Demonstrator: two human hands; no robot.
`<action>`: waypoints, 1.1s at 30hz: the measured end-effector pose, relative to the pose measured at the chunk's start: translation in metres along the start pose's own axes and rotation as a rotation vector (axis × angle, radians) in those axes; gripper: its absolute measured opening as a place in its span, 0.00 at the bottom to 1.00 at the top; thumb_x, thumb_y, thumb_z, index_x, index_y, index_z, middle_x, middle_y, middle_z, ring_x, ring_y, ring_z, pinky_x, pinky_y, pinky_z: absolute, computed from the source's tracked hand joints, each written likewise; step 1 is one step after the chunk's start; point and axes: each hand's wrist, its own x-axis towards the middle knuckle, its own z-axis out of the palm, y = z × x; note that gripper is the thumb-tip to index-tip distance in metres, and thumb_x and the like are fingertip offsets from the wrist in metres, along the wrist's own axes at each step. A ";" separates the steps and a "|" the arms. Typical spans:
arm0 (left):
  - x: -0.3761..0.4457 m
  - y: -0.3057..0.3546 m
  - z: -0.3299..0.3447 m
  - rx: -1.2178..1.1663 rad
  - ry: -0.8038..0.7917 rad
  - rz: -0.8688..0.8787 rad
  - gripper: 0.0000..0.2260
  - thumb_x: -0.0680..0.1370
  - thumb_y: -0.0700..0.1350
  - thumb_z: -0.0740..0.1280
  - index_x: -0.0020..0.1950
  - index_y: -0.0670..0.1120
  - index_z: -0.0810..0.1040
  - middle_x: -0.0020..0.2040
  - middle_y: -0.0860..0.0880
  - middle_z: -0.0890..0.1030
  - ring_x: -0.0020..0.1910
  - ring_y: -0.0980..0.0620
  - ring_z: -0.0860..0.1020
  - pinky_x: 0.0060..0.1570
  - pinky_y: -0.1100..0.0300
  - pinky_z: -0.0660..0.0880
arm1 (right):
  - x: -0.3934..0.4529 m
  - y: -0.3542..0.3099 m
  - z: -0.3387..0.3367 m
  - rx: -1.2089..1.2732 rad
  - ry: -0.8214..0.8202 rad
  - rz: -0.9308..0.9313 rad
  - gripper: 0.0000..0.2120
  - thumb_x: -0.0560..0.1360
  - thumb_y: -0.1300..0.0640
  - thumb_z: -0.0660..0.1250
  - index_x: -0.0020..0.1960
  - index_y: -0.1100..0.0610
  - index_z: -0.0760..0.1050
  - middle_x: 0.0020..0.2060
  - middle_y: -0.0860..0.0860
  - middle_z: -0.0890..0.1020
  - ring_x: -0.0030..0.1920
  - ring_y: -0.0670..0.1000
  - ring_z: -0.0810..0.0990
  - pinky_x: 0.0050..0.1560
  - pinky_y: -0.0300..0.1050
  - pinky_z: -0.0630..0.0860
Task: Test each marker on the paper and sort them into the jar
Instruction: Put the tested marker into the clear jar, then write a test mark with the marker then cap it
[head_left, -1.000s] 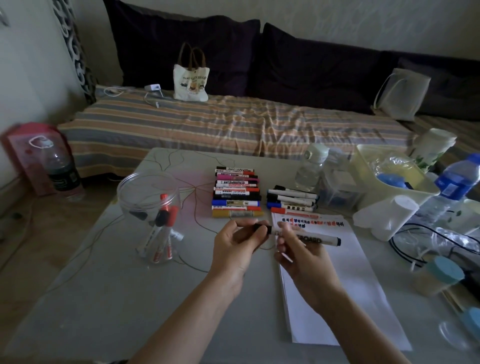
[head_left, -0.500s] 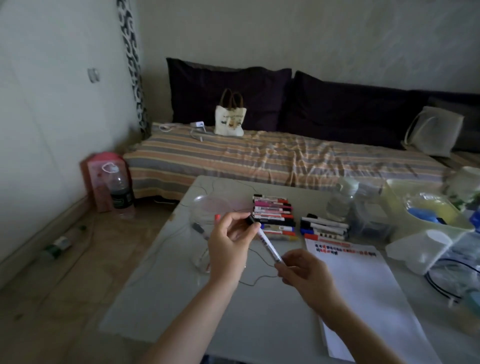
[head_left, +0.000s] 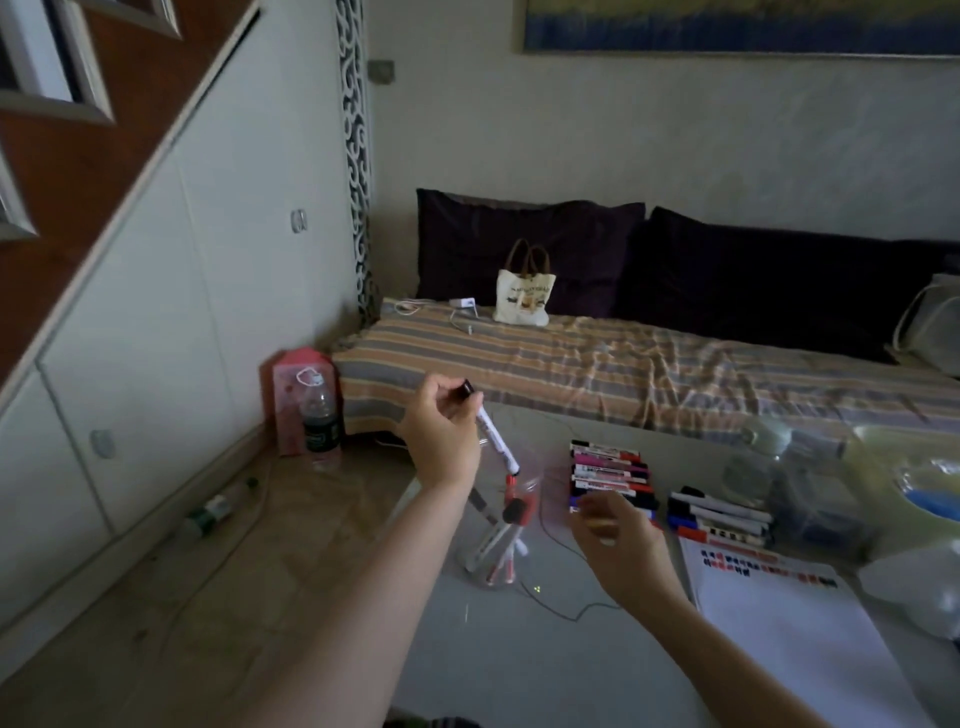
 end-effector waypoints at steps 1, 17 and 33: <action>-0.003 -0.006 0.002 0.076 -0.041 0.026 0.07 0.72 0.36 0.74 0.43 0.44 0.78 0.41 0.50 0.83 0.42 0.52 0.82 0.45 0.64 0.77 | -0.002 0.005 -0.001 -0.005 0.001 0.009 0.06 0.75 0.57 0.71 0.50 0.52 0.77 0.42 0.44 0.82 0.41 0.38 0.79 0.34 0.23 0.70; -0.135 -0.093 0.093 0.594 -0.781 0.306 0.14 0.76 0.40 0.69 0.60 0.49 0.77 0.59 0.52 0.75 0.57 0.52 0.75 0.54 0.60 0.75 | 0.026 0.126 -0.050 -0.248 -0.045 0.253 0.10 0.76 0.63 0.66 0.54 0.50 0.77 0.48 0.50 0.82 0.43 0.46 0.80 0.39 0.36 0.76; -0.148 -0.165 0.121 0.851 -0.789 0.274 0.16 0.77 0.56 0.66 0.61 0.50 0.77 0.61 0.51 0.74 0.63 0.49 0.71 0.60 0.54 0.69 | 0.091 0.164 -0.004 -0.759 -0.170 -0.151 0.23 0.77 0.51 0.66 0.71 0.48 0.67 0.67 0.47 0.73 0.67 0.51 0.71 0.65 0.51 0.63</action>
